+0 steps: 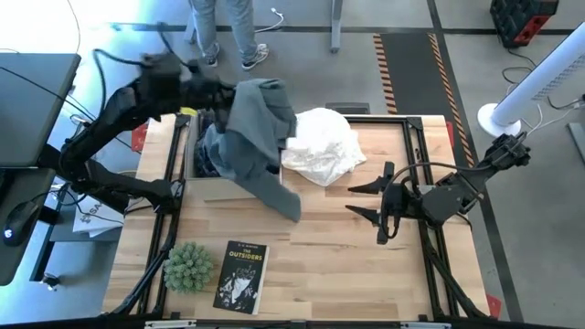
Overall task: Sort clothes
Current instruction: Put the blue pants into the laundry organizer
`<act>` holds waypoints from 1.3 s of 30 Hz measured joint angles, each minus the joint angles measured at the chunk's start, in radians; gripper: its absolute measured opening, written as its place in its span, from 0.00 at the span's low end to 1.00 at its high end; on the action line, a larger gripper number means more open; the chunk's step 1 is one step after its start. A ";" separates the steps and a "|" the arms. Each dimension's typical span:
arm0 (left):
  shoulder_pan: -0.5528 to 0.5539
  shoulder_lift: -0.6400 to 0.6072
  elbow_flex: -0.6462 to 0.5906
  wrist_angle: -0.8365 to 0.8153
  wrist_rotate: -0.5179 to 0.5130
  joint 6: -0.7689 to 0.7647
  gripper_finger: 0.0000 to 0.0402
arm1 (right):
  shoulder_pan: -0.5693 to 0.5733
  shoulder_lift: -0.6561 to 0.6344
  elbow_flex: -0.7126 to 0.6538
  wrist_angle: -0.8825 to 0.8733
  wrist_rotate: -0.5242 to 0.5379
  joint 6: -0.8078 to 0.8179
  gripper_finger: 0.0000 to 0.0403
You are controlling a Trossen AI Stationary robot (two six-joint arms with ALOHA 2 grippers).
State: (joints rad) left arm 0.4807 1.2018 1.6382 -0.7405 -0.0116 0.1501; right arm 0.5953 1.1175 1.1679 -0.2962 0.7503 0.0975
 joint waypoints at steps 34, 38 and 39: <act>0.165 0.086 -0.234 -0.540 -0.425 -0.055 0.21 | 0.000 0.000 0.000 0.001 0.000 -0.001 0.46; 0.166 0.075 -0.056 -0.599 -0.424 -0.117 0.34 | 0.000 0.000 0.000 0.000 -0.001 -0.001 0.46; 0.166 0.073 -0.021 -0.595 -0.418 -0.132 0.36 | 0.000 0.000 0.000 -0.001 -0.001 -0.001 0.46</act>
State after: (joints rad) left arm 0.6464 1.2752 1.6169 -1.3360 -0.4294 0.0182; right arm 0.5953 1.1175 1.1675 -0.2971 0.7498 0.0967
